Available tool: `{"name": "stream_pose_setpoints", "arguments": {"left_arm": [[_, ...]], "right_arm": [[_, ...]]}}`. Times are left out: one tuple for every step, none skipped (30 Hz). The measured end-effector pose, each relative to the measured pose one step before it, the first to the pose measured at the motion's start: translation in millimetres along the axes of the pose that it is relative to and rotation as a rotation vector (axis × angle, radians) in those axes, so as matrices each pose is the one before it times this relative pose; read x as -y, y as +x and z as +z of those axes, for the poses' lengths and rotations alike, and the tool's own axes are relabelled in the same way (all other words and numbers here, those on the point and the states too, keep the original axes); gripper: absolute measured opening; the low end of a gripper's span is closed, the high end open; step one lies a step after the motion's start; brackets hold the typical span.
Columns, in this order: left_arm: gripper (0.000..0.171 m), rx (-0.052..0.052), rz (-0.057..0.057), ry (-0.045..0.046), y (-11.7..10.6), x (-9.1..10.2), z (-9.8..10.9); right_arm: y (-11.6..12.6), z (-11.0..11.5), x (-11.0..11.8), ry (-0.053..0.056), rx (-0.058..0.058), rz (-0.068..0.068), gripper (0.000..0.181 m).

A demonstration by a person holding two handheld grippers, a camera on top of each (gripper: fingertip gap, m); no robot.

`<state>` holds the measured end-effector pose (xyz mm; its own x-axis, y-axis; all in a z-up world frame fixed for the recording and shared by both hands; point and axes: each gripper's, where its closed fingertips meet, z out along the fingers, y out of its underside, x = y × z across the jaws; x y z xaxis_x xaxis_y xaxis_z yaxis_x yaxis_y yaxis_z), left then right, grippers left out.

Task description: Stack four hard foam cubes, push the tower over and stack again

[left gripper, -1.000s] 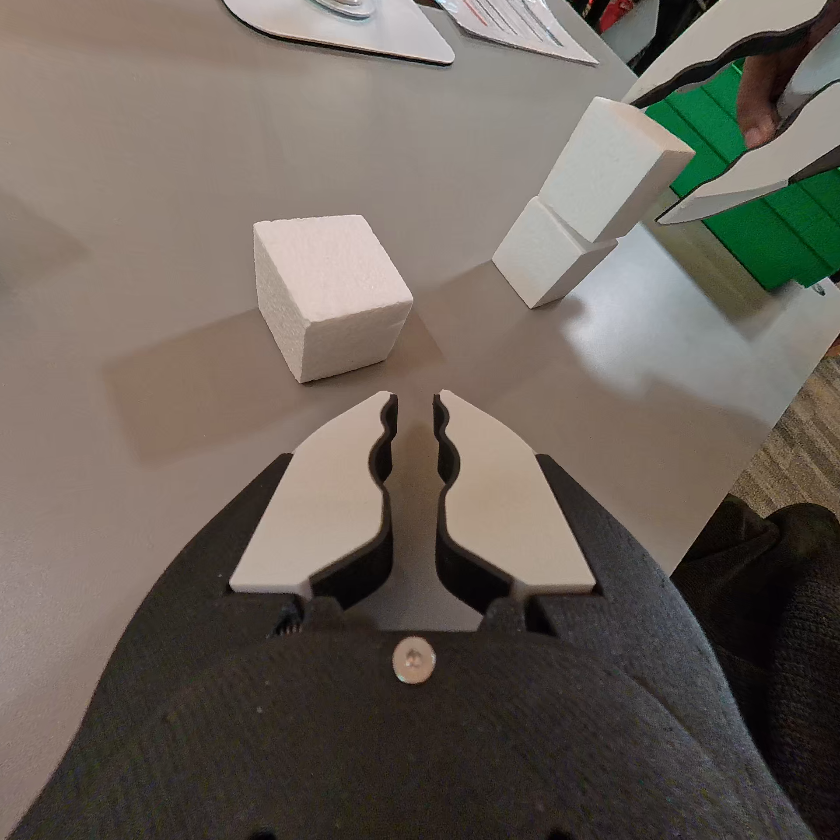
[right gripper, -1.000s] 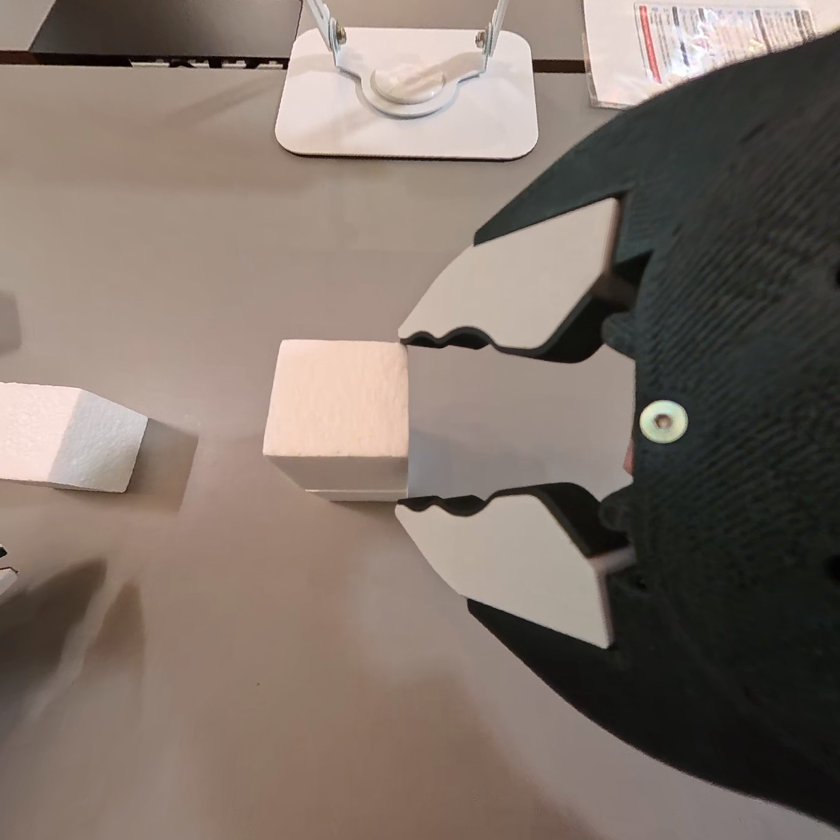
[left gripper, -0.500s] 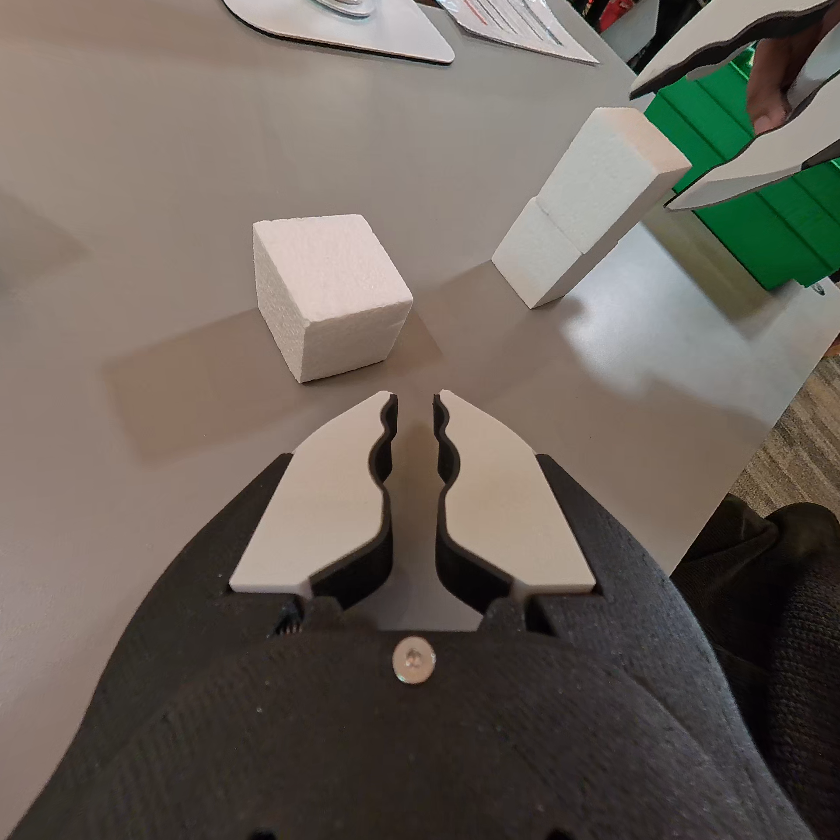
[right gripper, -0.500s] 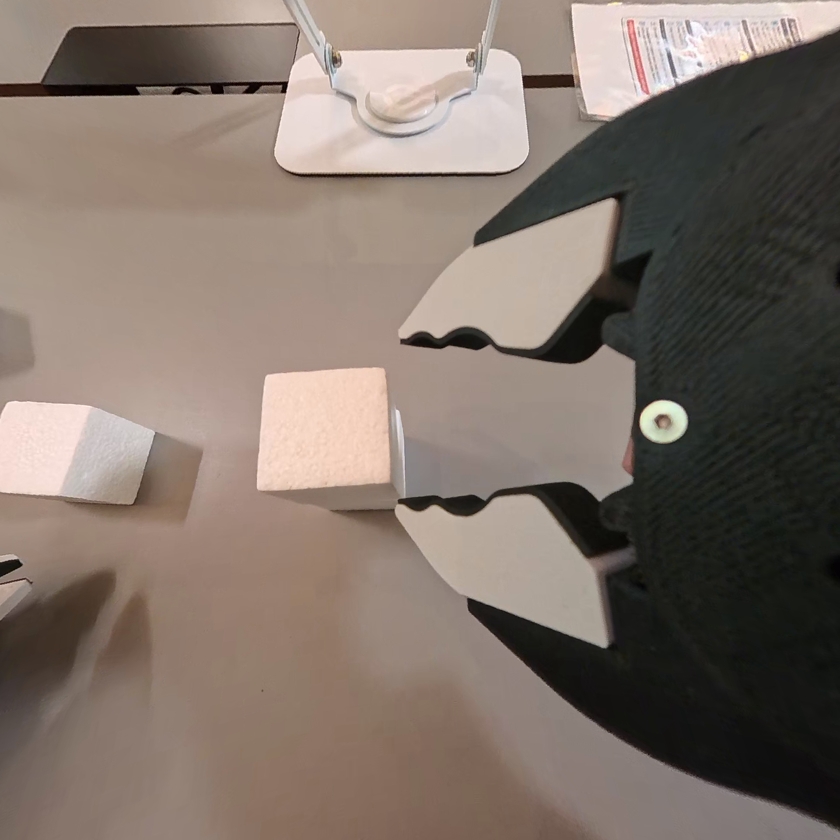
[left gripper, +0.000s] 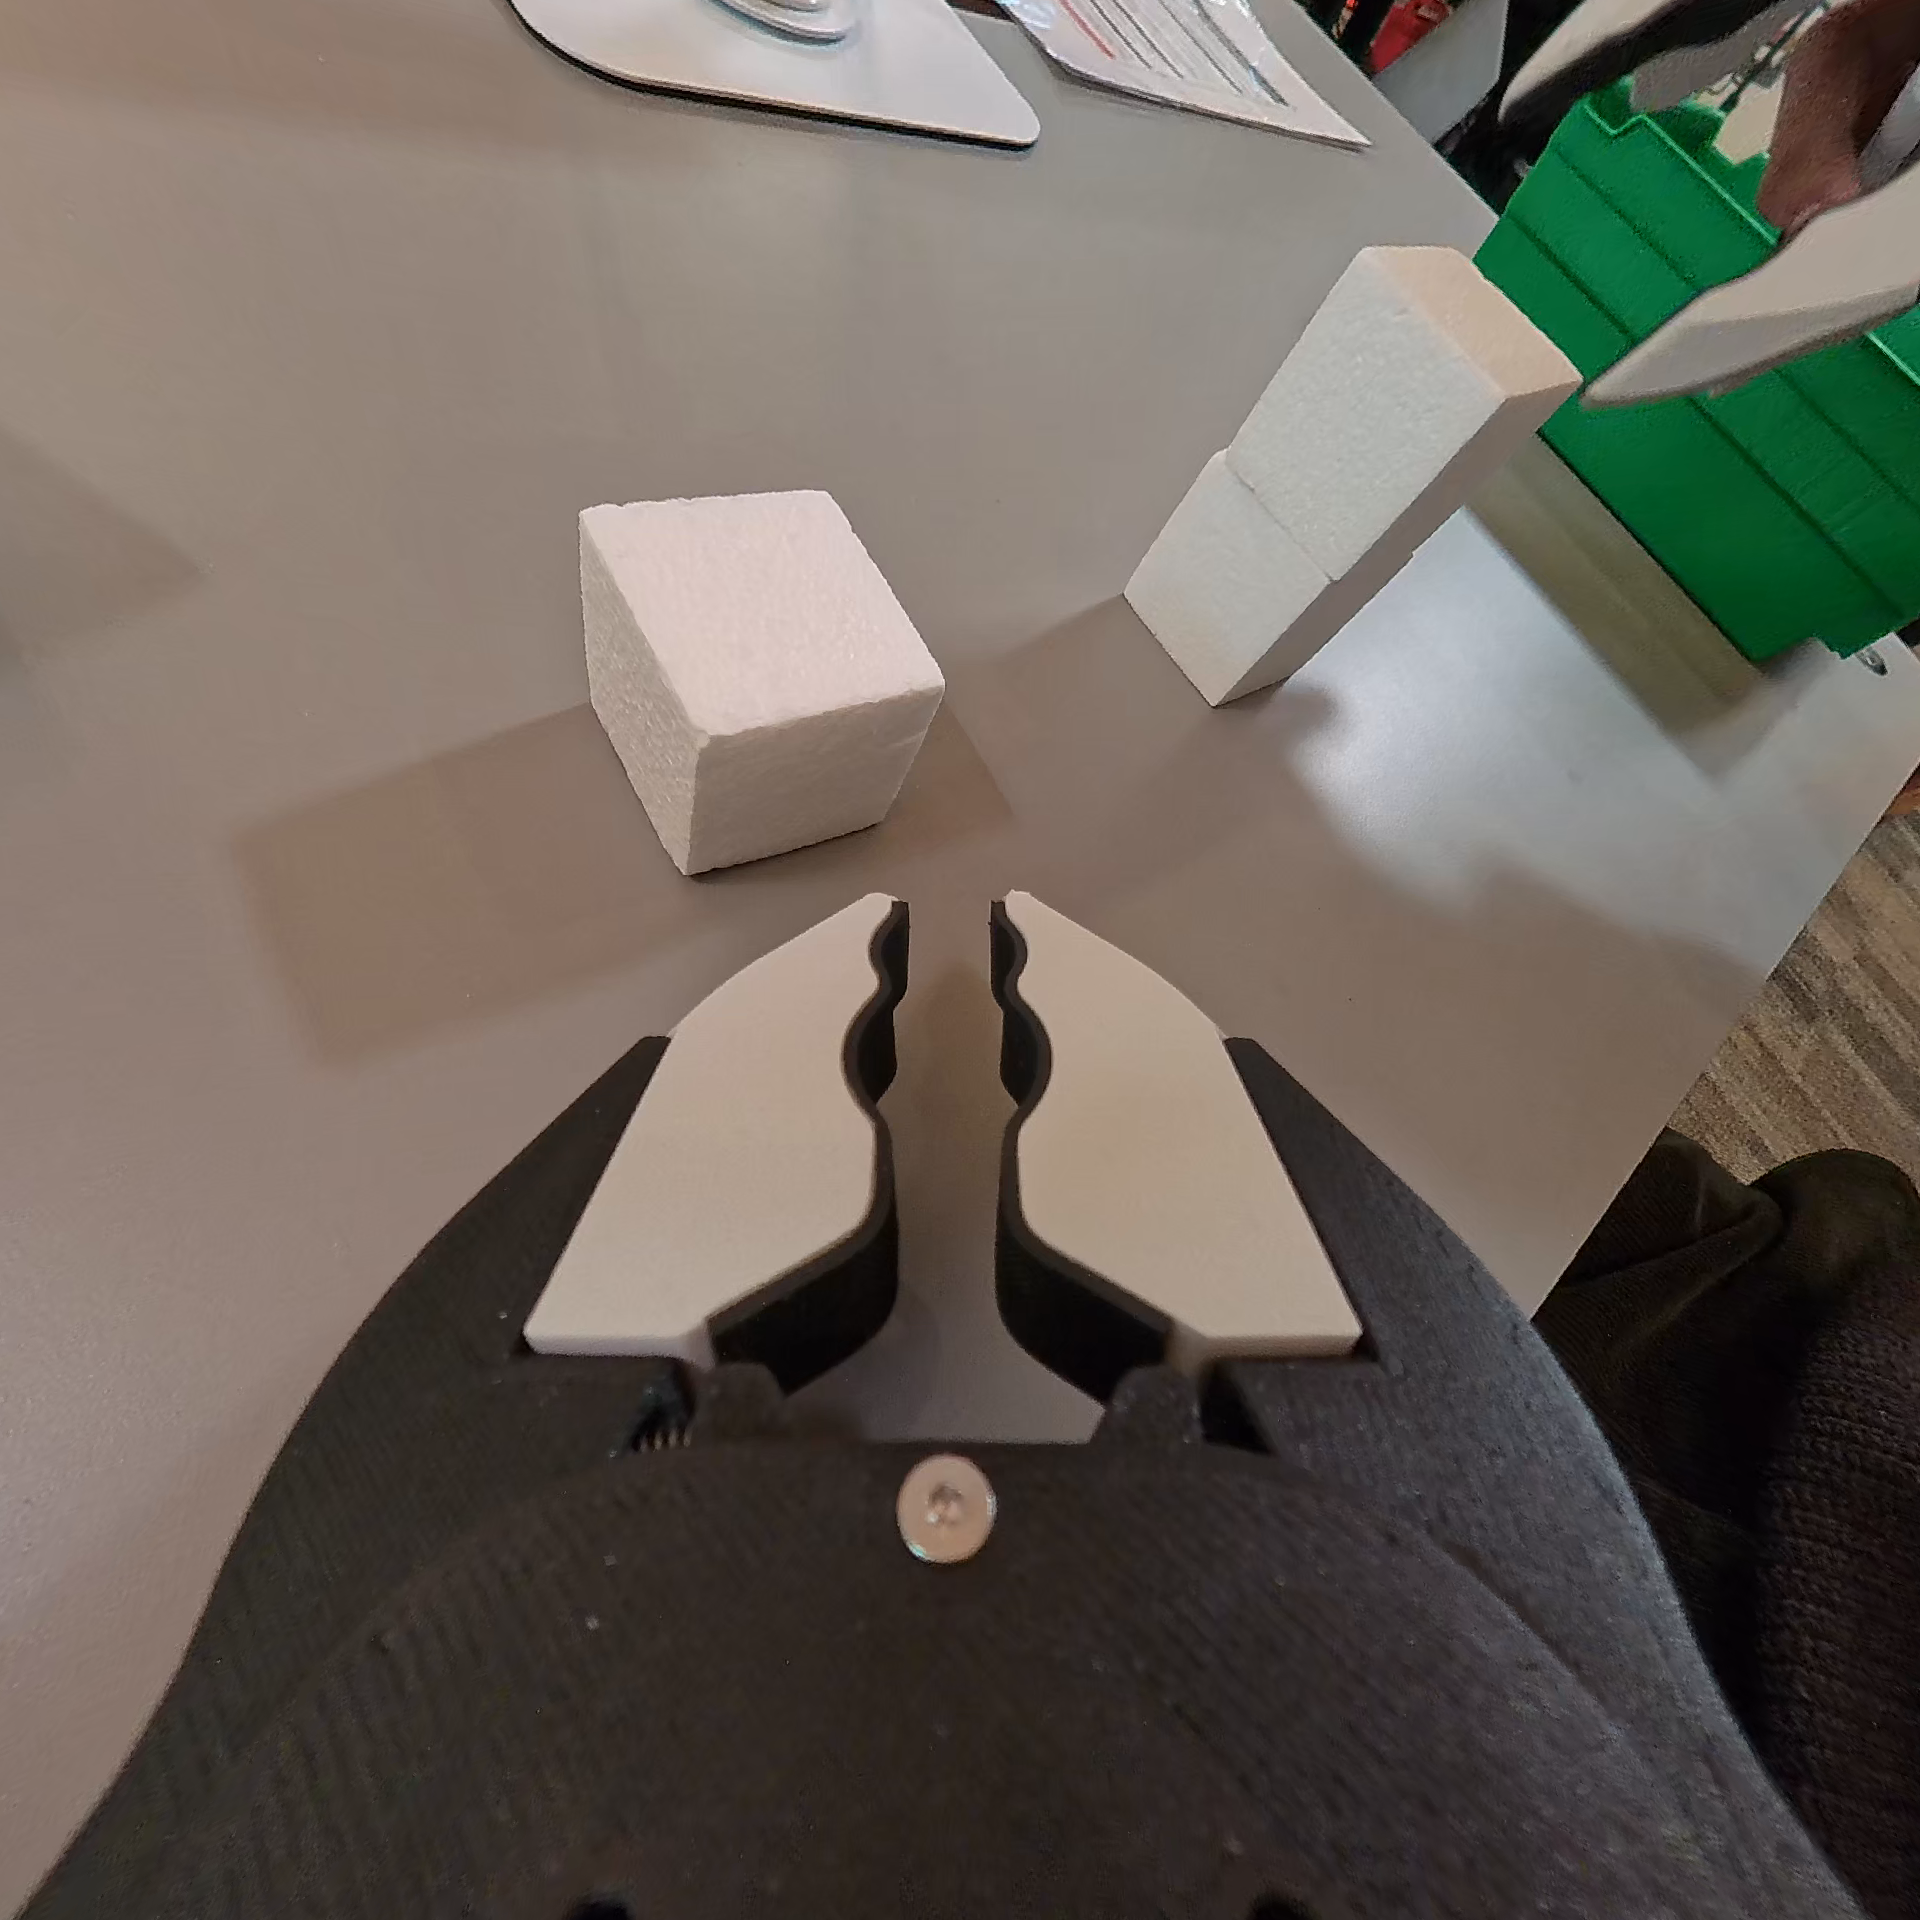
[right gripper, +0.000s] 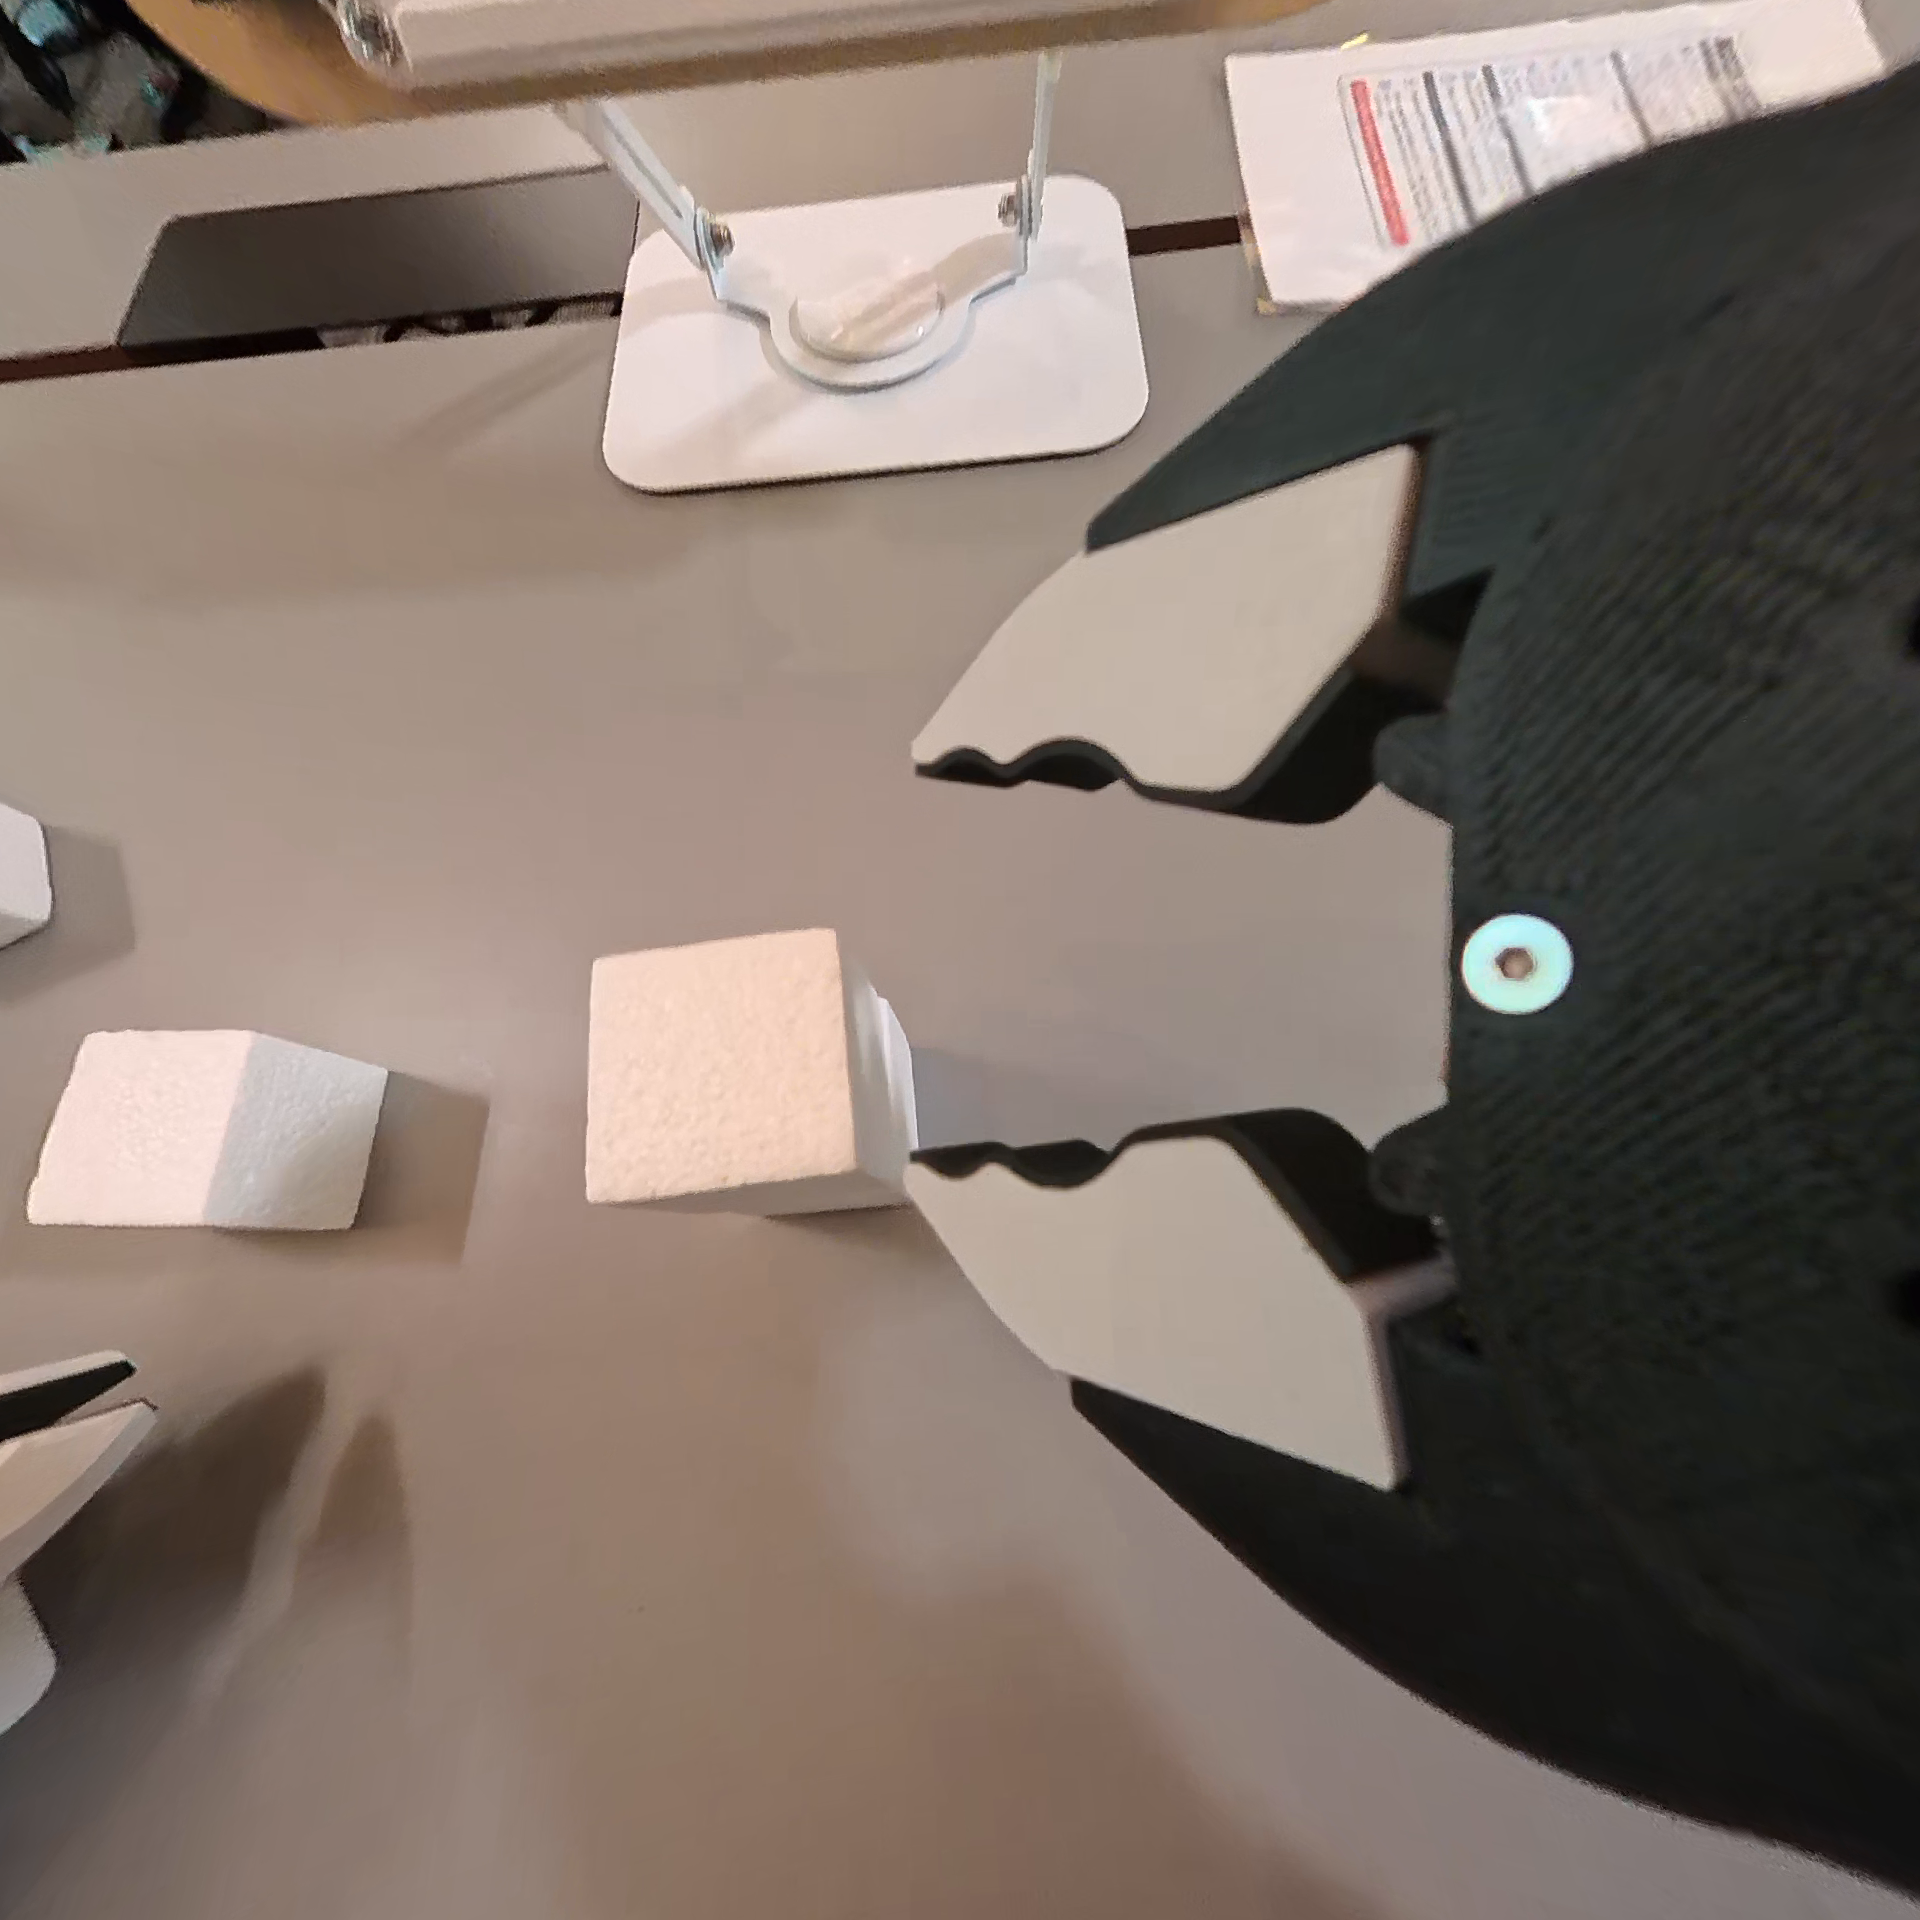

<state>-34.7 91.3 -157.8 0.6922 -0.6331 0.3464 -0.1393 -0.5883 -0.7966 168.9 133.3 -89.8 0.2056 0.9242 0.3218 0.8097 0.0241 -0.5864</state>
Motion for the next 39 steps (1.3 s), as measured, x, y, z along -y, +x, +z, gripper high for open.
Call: {"name": "stream_pose_setpoints", "arguments": {"left_arm": [[0.015,0.0002,0.0004,-0.00026,0.01,-0.02,0.05],[0.015,0.0005,0.0002,-0.00020,0.05,-0.07,0.01],[0.015,0.0010,-0.0003,0.00027,-0.24,0.08,0.00],[0.015,0.0003,-0.0010,0.00069,-0.14,-0.02,-0.04],[0.016,-0.0003,-0.0026,0.00089,-0.21,0.10,-0.07],[0.016,-0.0020,-0.0077,0.00090,-0.26,-0.03,-0.12],[0.016,-0.0087,-0.0173,0.00169,0.07,-0.06,0.00],[0.016,-0.0155,-0.0225,0.00479,0.78,0.23,-0.10],[0.016,-0.0120,-0.0203,0.00926,0.04,1.08,-0.42],[0.016,-0.0007,-0.0124,0.01399,-1.13,1.87,-1.05],[0.016,0.0116,-0.0016,0.01871,-2.46,2.98,-1.84],[0.017,0.0226,0.0066,0.02227,-3.51,3.83,-2.56],[0.016,0.0284,0.0082,0.02634,-4.08,4.44,-3.10],[0.016,0.0278,0.0052,0.03065,-4.24,5.00,-3.31],[0.016,0.0246,-0.0015,0.03041,-4.36,4.59,-3.39],[0.016,0.0217,-0.0084,0.02634,-4.34,3.82,-3.09],[0.016,0.0177,-0.0110,0.02051,-4.14,2.95,-2.79],[0.016,0.0163,-0.0124,0.01542,-3.93,2.28,-2.28],[0.016,0.0111,-0.0113,0.01319,-3.00,2.00,-1.91],[0.016,0.0062,-0.0098,0.01002,-2.07,1.55,-1.33],[0.016,0.0023,-0.0083,0.00611,-1.13,0.91,-0.84],[0.016,-0.0020,-0.0048,0.00287,-0.15,0.35,-0.13],[0.015,-0.0050,-0.0009,-0.00136,0.44,-0.24,0.59],[0.015,-0.0054,0.0025,-0.00606,0.56,-0.91,1.33],[0.015,-0.0061,0.0045,-0.01015,0.87,-1.58,1.67],[0.015,-0.0068,0.0046,-0.01244,1.04,-2.01,1.83],[0.015,-0.0066,0.0044,-0.01080,1.14,-1.78,1.49],[0.015,-0.0055,0.0044,-0.00466,1.30,-0.84,0.91],[0.014,-0.0047,0.0052,0.00256,1.34,0.33,0.25],[0.014,-0.0048,0.0064,0.00538,1.52,0.79,-0.16],[0.013,-0.0026,0.0070,0.00478,0.93,0.85,-0.18],[0.013,0.0007,0.0065,0.00248,0.34,0.45,-0.26],[0.013,0.0025,0.0046,0.00064,-0.24,0.17,-0.14],[0.013,0.0026,0.0020,0.00117,-0.36,0.27,-0.36],[0.013,0.0022,-0.0009,0.00409,-0.42,0.68,-0.40],[0.012,0.0018,-0.0024,0.00623,-0.46,1.07,-0.47],[0.012,0.0014,-0.0027,0.00555,-0.58,0.88,-0.44],[0.012,0.0010,-0.0030,0.00171,-0.54,0.25,-0.21],[0.012,0.0004,-0.0033,-0.00157,-0.39,-0.28,-0.05]], "right_arm": [[3.37,-1.49,1.57,0.0087,-0.0175,0.0061,0.066],[2.96,-1.65,2.97,0.0144,-0.0141,0.0100,0.066],[2.85,-1.93,4.96,0.0224,-0.0143,0.0138,0.065],[2.90,-2.12,6.89,0.0292,-0.0161,0.0171,0.063],[4.44,-2.14,8.56,0.0326,-0.0259,0.0244,0.060],[8.14,-2.17,11.20,0.0394,-0.0488,0.0408,0.051],[6.42,-1.77,15.85,0.0621,-0.0410,0.0586,0.046],[-1.07,-1.09,19.82,0.0829,-0.0023,0.0636,0.048],[-5.44,0.36,21.08,0.0904,0.0092,0.0675,0.048],[-9.61,2.57,19.12,0.0834,0.0194,0.0578,0.048],[-12.69,4.94,14.04,0.0612,0.0252,0.0418,0.049],[-12.77,7.73,7.95,0.0323,0.0194,0.0315,0.051],[-12.01,10.54,0.27,-0.0106,0.0174,0.0218,0.057],[-7.94,12.63,-7.32,-0.0645,0.0008,0.0094,0.064],[-3.40,13.94,-10.52,-0.0936,-0.0179,-0.0100,0.070],[-1.41,14.22,-9.27,-0.0916,-0.0234,-0.0323,0.080],[0.09,14.15,-5.29,-0.0681,-0.0241,-0.0438,0.081],[-1.79,14.58,-1.85,-0.0493,-0.0032,-0.0398,0.078],[-4.44,14.91,-2.40,-0.0576,0.0252,-0.0246,0.079],[-5.24,14.40,-4.38,-0.0770,0.0414,-0.0173,0.079],[-2.99,13.14,-5.01,-0.0850,0.0332,-0.0189,0.079],[-0.69,11.64,-4.20,-0.0767,0.0169,-0.0228,0.079],[0.02,10.31,-3.80,-0.0698,0.0096,-0.0312,0.074],[1.73,9.44,-3.96,-0.0634,-0.0042,-0.0305,0.069],[2.21,9.13,-3.22,-0.0475,-0.0140,-0.0184,0.070],[-1.15,8.47,-2.54,-0.0339,0.0053,-0.0087,0.075],[-4.52,7.79,-2.16,-0.0273,0.0291,0.0014,0.076],[-5.90,7.01,-1.85,-0.0218,0.0395,0.0074,0.078],[-6.36,5.99,-1.59,-0.0179,0.0436,0.0073,0.078],[-4.26,4.65,-1.40,-0.0155,0.0318,0.0052,0.073],[-0.56,2.80,-0.96,-0.0127,0.0073,0.0000,0.064],[1.79,0.58,-0.05,-0.0040,-0.0123,-0.0043,0.054],[1.70,-1.71,1.38,0.0100,-0.0133,-0.0040,0.053],[0.24,-3.97,2.38,0.0186,-0.0025,0.0007,0.053],[-0.21,-6.72,3.62,0.0283,0.0019,0.0041,0.053],[1.03,-9.69,4.59,0.0369,-0.0056,0.0052,0.053],[2.27,-12.44,5.30,0.0446,-0.0139,0.0028,0.053],[3.94,-14.83,5.15,0.0480,-0.0220,-0.0005,0.053],[5.53,-16.48,4.30,0.0438,-0.0266,-0.0024,0.053]]}}
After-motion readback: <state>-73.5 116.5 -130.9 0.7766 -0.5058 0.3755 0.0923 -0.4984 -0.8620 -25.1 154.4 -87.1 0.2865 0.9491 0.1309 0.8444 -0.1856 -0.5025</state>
